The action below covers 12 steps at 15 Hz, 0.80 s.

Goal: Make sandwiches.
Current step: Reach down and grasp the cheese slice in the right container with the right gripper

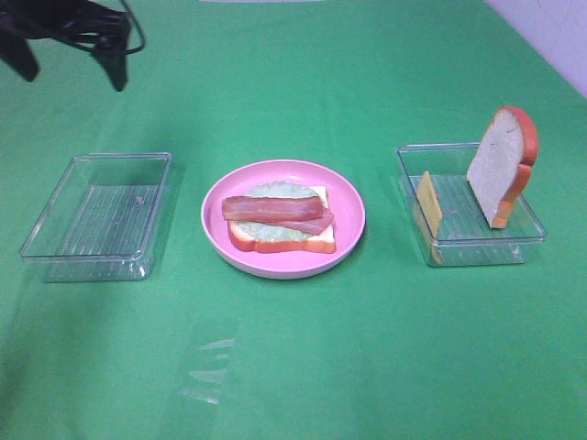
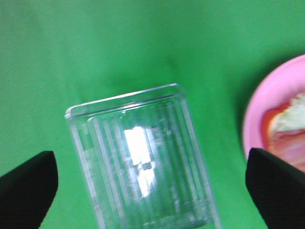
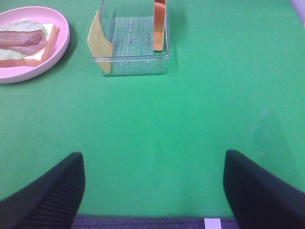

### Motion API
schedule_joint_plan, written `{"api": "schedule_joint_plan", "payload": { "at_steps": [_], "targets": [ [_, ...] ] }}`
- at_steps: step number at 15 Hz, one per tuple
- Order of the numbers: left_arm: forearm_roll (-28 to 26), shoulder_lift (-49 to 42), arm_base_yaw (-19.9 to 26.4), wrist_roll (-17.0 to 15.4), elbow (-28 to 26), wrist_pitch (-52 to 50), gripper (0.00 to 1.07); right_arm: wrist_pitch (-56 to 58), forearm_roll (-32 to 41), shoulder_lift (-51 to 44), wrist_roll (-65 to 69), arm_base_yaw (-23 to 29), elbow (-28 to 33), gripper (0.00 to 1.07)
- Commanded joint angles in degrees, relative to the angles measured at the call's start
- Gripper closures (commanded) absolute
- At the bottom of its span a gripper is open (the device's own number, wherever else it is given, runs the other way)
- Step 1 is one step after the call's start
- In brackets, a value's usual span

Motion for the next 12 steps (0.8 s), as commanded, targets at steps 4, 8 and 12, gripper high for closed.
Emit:
{"api": "schedule_joint_plan", "payload": {
  "at_steps": [4,8,12],
  "targets": [
    [-3.67,-15.53,9.57,3.27,26.64,6.07,0.06,-0.17,0.29,-1.49,-0.34,0.11,0.23,0.3],
    [-4.13,-32.2,9.57,3.27,43.37,5.73,0.06,-0.17,0.29,-1.49,-0.34,0.11,0.23,0.3],
    [-4.07,-62.4,9.57,3.04,61.88,0.0,0.06,-0.17,0.29,-1.49,-0.34,0.11,0.23,0.3]
  ]
}}
